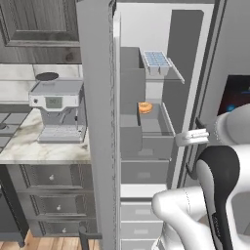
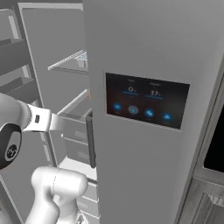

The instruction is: Open the freezer door, pick up the ice cube tray from the freezer, and place it on the dining counter.

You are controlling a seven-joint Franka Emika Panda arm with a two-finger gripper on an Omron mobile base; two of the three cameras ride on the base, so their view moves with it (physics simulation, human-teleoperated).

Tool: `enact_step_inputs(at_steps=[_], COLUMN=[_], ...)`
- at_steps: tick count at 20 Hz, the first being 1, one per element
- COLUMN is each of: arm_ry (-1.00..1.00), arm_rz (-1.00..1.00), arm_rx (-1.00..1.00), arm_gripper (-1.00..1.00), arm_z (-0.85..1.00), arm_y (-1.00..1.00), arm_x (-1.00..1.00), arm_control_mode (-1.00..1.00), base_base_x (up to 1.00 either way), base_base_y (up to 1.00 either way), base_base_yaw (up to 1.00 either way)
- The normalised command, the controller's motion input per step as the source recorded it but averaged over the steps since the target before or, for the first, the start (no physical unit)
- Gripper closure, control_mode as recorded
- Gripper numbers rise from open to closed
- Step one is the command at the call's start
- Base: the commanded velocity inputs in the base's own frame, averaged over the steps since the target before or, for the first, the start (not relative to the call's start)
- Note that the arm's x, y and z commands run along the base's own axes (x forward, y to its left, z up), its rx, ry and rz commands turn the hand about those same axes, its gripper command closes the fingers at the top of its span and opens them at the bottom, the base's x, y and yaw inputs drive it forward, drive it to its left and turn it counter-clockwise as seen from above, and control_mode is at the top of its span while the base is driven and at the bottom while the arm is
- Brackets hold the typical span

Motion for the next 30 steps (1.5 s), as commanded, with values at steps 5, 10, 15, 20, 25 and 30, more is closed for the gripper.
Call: enact_step_inputs(at_steps=[5,10,15,20,25,30], arm_ry=[0.0,0.0,0.0,0.0,0.0,-0.03], arm_rz=[0.0,0.0,0.0,0.0,0.0,0.02], arm_rx=[0.0,0.0,0.0,0.0,0.0,-0.02], arm_gripper=[-1.0,-1.0,-1.0,-1.0,-1.0,-1.0], arm_z=[0.0,0.0,0.0,0.0,0.0,0.02], arm_y=[0.0,0.0,0.0,0.0,0.0,-0.01], arm_x=[0.0,0.0,0.0,0.0,0.0,0.01], arm_control_mode=[1.0,1.0,1.0,1.0,1.0,-1.0], base_base_x=[0.61,0.74,0.41,0.0,0.0,0.0], base_base_y=[0.04,0.09,0.0,0.0,0.0,0.0], base_base_yaw=[0.0,0.0,0.01,0.0,0.0,0.0])
